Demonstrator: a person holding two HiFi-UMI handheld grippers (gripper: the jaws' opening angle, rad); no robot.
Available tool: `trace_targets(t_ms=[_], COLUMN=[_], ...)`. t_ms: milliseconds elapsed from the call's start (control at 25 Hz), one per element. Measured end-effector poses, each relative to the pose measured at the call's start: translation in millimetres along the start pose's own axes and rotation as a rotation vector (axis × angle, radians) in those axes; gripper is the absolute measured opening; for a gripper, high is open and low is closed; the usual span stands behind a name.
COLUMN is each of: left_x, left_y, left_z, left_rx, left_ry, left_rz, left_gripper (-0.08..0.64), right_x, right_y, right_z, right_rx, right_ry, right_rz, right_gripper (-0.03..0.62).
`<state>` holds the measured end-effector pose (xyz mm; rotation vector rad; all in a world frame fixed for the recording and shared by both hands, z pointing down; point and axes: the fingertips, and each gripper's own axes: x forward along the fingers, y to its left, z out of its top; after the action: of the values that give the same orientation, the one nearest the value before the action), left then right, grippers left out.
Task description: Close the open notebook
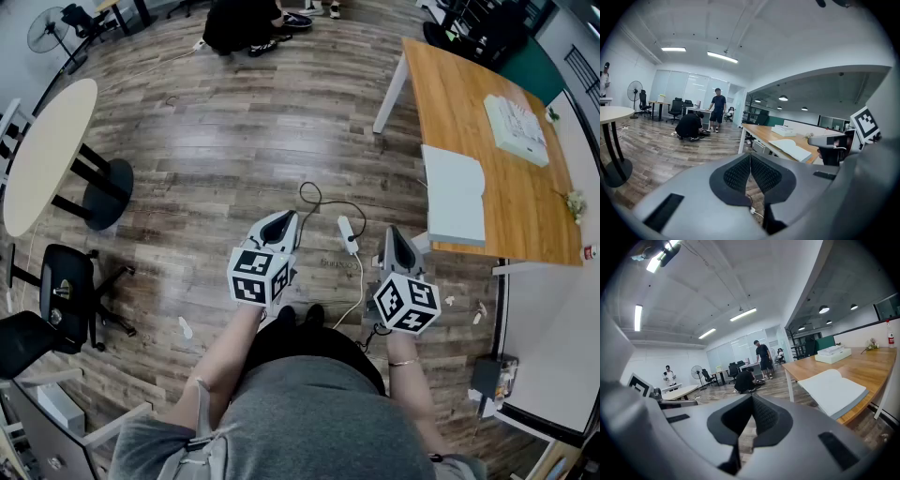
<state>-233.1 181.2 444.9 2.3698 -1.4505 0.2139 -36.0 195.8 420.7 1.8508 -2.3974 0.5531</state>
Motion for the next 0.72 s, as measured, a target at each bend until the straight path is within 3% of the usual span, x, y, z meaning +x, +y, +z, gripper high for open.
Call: trace_targets(t_ms=[640,720], left_x=[11,13], left_y=[-5,-5], left_z=[-2,-2], left_rx=[0.003,0.002], left_ry=[-0.005,-0.004], left_rz=[0.032,0.039], left_gripper=[0.031,0.056], right_x=[10,12], right_y=[-9,-11], right_z=[4,5], right_rx=[-0.003,-0.003], right_ry=[-0.019,-0.017], right_rz=[0.031,0.037], right_gripper=[0.008,0.036])
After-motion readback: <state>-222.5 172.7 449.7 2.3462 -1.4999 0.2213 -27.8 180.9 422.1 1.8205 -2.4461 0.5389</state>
